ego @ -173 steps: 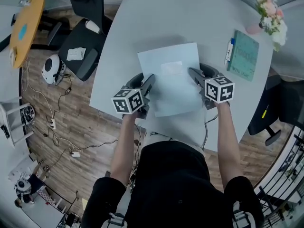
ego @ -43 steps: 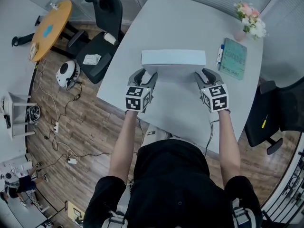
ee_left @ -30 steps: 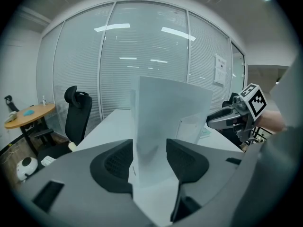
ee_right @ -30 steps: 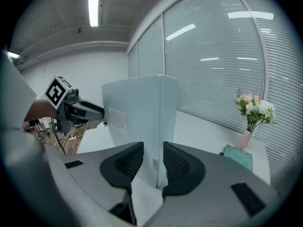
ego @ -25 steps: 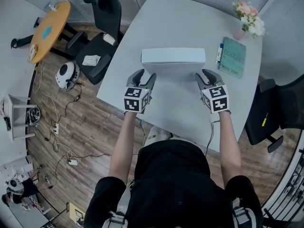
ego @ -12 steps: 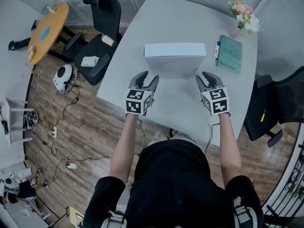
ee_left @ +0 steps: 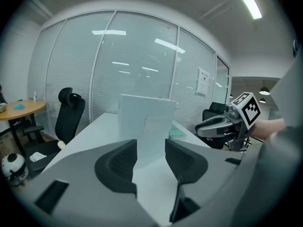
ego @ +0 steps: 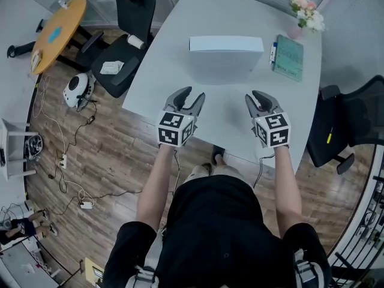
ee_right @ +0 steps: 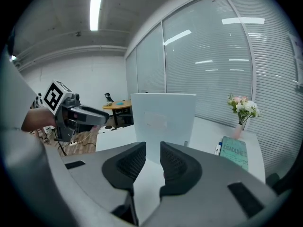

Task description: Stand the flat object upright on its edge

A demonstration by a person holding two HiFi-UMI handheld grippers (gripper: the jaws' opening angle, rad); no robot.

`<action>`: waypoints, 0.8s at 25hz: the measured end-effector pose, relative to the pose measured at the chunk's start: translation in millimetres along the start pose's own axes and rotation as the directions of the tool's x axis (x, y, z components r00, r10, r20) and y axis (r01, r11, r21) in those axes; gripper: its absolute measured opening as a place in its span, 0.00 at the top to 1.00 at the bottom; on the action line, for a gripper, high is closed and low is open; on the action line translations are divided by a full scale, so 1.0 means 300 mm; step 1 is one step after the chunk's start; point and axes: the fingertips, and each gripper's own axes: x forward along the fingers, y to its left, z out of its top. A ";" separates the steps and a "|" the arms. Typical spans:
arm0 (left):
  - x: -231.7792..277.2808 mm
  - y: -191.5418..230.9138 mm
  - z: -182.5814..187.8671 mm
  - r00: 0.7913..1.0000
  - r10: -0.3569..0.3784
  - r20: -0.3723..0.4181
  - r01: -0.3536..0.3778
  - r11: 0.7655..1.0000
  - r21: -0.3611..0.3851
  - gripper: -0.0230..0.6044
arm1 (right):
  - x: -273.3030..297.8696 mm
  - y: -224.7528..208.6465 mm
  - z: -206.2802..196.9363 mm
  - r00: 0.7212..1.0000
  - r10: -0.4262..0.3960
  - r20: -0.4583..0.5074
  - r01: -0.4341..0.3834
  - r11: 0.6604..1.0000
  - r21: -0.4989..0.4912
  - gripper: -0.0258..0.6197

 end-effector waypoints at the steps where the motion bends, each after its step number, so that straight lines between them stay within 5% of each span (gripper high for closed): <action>1: -0.024 -0.012 -0.006 1.000 -0.004 0.004 0.004 1.000 -0.001 0.65 | -0.019 0.024 -0.004 1.000 -0.002 0.003 0.002 1.000 0.000 0.79; 20: -0.417 -0.225 -0.143 0.996 -0.081 0.040 0.081 0.997 0.004 0.88 | -0.358 0.410 -0.074 0.996 -0.011 0.083 0.010 1.000 0.014 0.83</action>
